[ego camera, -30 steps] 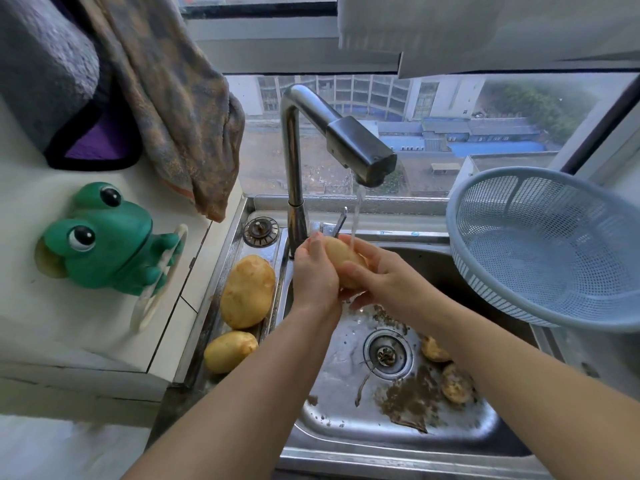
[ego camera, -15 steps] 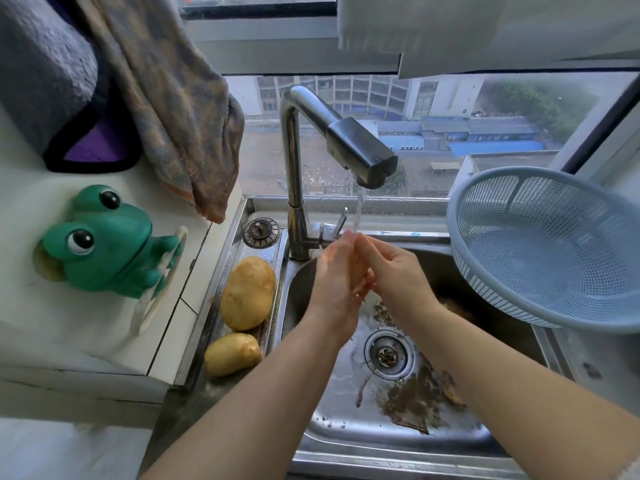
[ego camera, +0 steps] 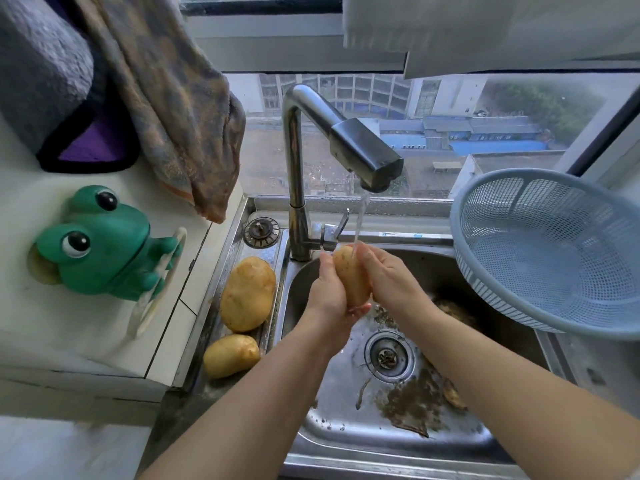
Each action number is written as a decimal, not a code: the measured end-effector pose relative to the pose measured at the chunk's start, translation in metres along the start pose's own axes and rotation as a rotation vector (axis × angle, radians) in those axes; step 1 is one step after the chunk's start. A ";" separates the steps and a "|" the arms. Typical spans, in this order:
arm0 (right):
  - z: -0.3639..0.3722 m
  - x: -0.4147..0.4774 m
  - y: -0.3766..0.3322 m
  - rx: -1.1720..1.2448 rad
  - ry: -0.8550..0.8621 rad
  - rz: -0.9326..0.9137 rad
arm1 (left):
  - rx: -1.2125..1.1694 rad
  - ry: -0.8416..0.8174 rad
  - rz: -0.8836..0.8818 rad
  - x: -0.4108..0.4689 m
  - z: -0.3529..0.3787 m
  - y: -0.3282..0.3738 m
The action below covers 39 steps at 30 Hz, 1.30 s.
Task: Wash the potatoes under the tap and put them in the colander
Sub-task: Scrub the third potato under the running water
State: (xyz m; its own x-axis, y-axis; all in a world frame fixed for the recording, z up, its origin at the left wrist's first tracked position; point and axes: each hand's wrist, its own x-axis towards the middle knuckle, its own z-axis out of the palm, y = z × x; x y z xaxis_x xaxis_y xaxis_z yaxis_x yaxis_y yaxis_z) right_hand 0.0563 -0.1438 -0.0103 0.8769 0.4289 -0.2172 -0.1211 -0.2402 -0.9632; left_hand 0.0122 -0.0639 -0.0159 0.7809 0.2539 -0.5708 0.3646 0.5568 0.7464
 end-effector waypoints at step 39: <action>0.004 -0.007 0.001 -0.389 -0.149 -0.257 | -0.155 -0.001 0.099 0.010 -0.015 0.003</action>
State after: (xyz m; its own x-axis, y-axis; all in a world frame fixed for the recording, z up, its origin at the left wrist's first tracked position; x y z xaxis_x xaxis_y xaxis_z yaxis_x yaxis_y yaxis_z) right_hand 0.0488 -0.1437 -0.0105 0.7760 0.6301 -0.0282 0.2980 -0.4056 -0.8641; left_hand 0.0132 -0.0476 -0.0245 0.8094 0.3127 -0.4972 0.2038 0.6444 0.7371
